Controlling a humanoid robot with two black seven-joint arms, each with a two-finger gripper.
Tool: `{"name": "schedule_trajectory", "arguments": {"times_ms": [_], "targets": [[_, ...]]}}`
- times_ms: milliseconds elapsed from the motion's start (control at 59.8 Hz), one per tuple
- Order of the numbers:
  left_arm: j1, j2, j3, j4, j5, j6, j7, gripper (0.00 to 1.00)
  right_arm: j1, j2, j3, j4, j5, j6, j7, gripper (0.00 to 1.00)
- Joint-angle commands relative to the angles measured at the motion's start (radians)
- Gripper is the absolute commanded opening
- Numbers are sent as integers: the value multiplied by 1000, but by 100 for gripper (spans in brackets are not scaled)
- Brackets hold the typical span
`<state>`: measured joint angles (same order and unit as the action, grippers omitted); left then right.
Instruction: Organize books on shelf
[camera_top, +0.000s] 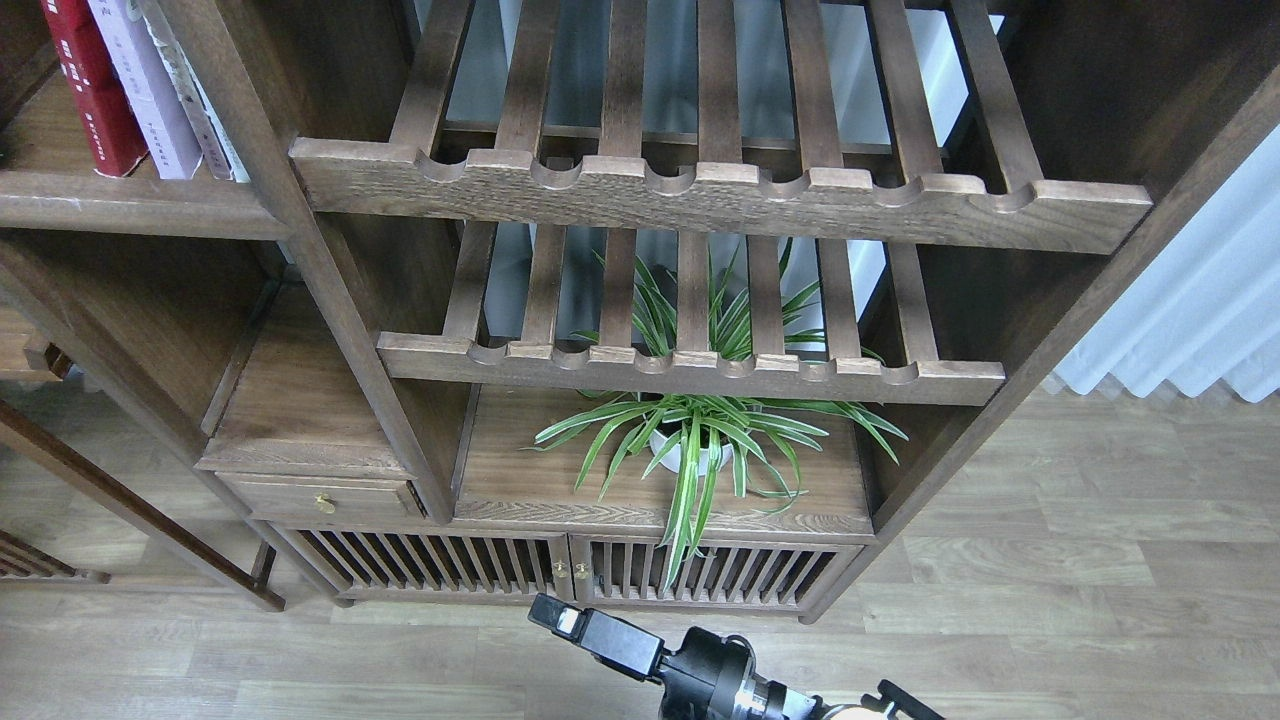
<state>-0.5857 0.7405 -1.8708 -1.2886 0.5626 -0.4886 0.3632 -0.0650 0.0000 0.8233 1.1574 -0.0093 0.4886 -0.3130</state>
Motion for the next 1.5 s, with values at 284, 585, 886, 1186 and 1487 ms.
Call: {"name": "schedule_trajectory", "arguments": {"times_ms": [284, 585, 886, 1186, 1487], "targets": [[-311, -72, 206, 187, 148, 0, 8, 9, -3, 0, 11, 1, 0, 0, 0, 99], [-506, -128, 370, 362, 148, 0, 8, 9, -3, 0, 13, 1, 2, 0, 0, 99], [-577, -187, 440, 442, 149, 0, 5, 13, -4, 0, 16, 1, 2, 0, 2, 99], [-552, -202, 441, 454, 122, 0, -3, 52, -6, 0, 28, 4, 3, 0, 2, 99], [-505, -136, 437, 433, -46, 0, -3, 58, -6, 0, 59, 5, 5, 0, 3, 99]]}}
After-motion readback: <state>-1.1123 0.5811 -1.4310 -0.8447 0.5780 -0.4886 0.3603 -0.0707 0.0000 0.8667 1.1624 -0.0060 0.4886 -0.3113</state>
